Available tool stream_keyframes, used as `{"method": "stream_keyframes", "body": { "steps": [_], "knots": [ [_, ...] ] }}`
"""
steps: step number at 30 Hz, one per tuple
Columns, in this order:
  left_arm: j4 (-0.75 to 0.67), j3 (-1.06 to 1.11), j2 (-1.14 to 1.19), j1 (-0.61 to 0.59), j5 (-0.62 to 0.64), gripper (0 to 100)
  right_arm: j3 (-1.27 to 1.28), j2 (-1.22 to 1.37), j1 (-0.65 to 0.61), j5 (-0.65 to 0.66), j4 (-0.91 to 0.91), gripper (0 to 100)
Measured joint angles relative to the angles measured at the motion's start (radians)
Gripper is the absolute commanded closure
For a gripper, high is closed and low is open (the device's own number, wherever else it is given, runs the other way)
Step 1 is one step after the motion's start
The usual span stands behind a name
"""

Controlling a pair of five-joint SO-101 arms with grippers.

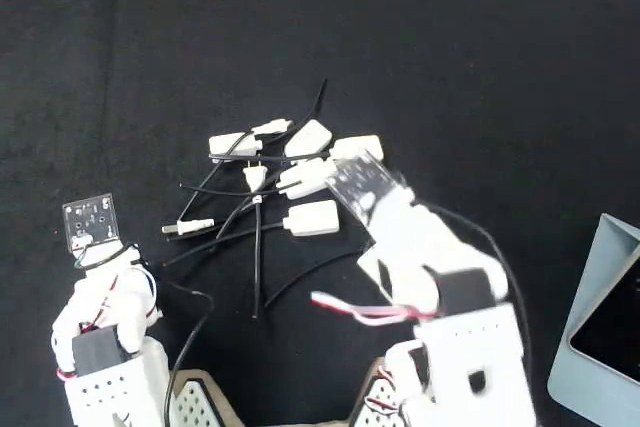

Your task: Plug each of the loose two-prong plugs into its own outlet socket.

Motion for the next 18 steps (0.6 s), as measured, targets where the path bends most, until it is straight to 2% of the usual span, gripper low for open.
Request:
{"method": "stream_keyframes", "body": {
  "steps": [6, 13, 18],
  "knots": [
    [0.000, 0.000, 0.000, -0.008, 0.000, 97, -0.187, 0.308, 0.000, 0.081, 0.109, 75.9],
    [0.000, 0.000, 0.000, -0.009, 0.000, 97, -0.272, 0.577, 0.000, 0.255, 0.150, 75.9],
    [0.000, 0.000, 0.000, -0.009, 0.000, 97, -0.344, 0.730, 0.000, 0.324, 0.150, 75.9]
  ]
}}
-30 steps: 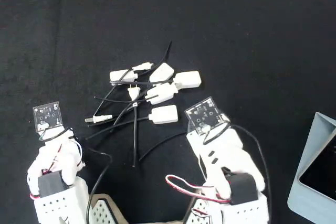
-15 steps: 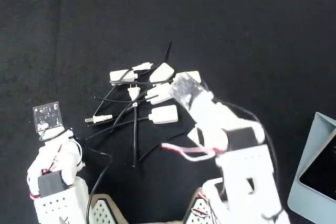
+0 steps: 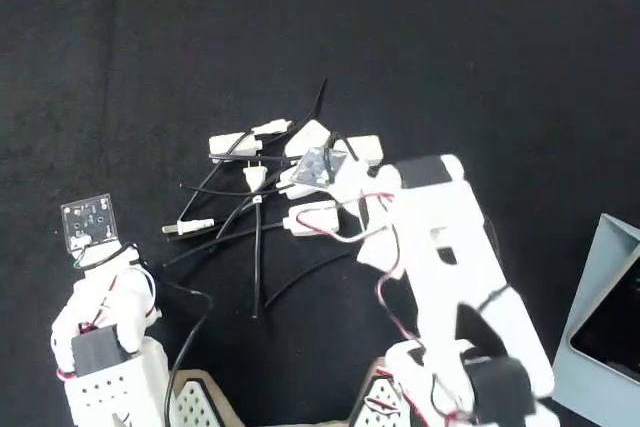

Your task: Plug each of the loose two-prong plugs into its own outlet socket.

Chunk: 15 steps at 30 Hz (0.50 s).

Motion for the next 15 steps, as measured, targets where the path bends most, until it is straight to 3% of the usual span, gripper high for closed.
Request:
{"method": "stream_keyframes", "body": {
  "steps": [15],
  "knots": [
    [0.000, 0.000, 0.000, 0.000, 0.000, 97, -0.186, 0.413, 0.161, 0.190, -0.051, 78.3]
  ]
}}
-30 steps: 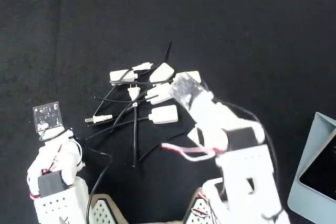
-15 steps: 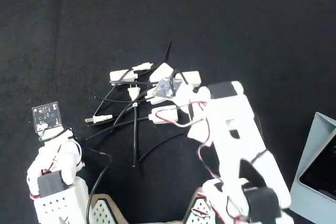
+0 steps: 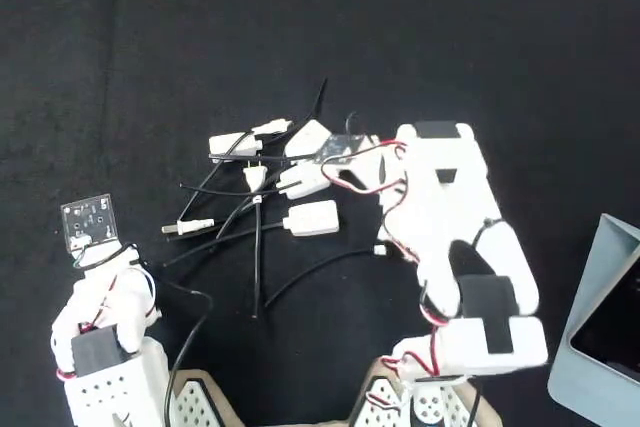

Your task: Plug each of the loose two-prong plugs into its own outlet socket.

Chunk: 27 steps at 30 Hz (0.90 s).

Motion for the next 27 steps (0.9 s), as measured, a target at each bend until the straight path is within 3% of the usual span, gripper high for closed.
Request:
{"method": "stream_keyframes", "body": {
  "steps": [16, 23, 27],
  "knots": [
    [0.000, 0.000, 0.000, 0.000, 0.000, 97, -0.017, 0.141, 0.003, 0.005, -0.080, 78.7],
    [0.000, 0.000, 0.000, 0.000, 0.000, 97, -0.051, 0.178, 0.006, 0.005, -0.089, 97.1],
    [0.000, 0.000, 0.000, 0.000, 0.000, 97, -0.028, 0.190, 0.003, 0.005, -0.077, 98.2]
  ]
}}
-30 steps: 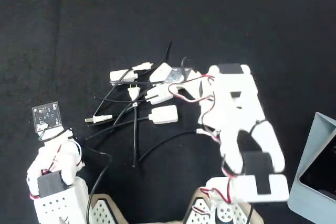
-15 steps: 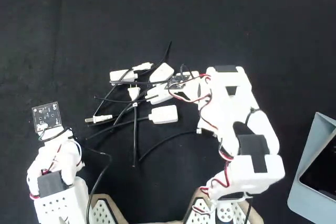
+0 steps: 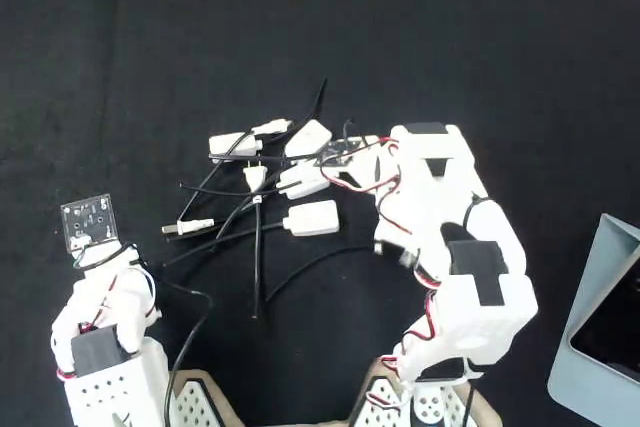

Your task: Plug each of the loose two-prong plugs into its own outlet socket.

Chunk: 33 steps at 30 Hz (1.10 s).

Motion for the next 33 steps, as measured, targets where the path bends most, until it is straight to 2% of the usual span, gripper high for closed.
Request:
{"method": "stream_keyframes", "body": {
  "steps": [9, 15, 18, 24, 31, 33],
  "knots": [
    [0.000, 0.000, 0.000, 0.000, 0.000, 97, 0.000, -0.003, 0.002, 0.000, 0.066, 98.7],
    [0.000, 0.000, 0.000, 0.000, 0.000, 97, 0.000, -0.137, 0.000, -0.029, 0.078, 98.7],
    [0.000, 0.000, 0.000, 0.000, 0.000, 97, 0.000, -0.230, 0.000, -0.097, 0.063, 98.7],
    [0.000, 0.000, 0.000, 0.000, 0.000, 97, 0.026, -0.327, -0.009, -0.331, -0.100, 98.7],
    [0.000, 0.000, 0.000, 0.000, 0.000, 97, 0.221, -0.327, -0.121, -0.542, -0.341, 98.0],
    [0.000, 0.000, 0.000, 0.000, 0.000, 97, 0.238, -0.327, -0.152, -0.571, -0.351, 93.8]
  ]
}}
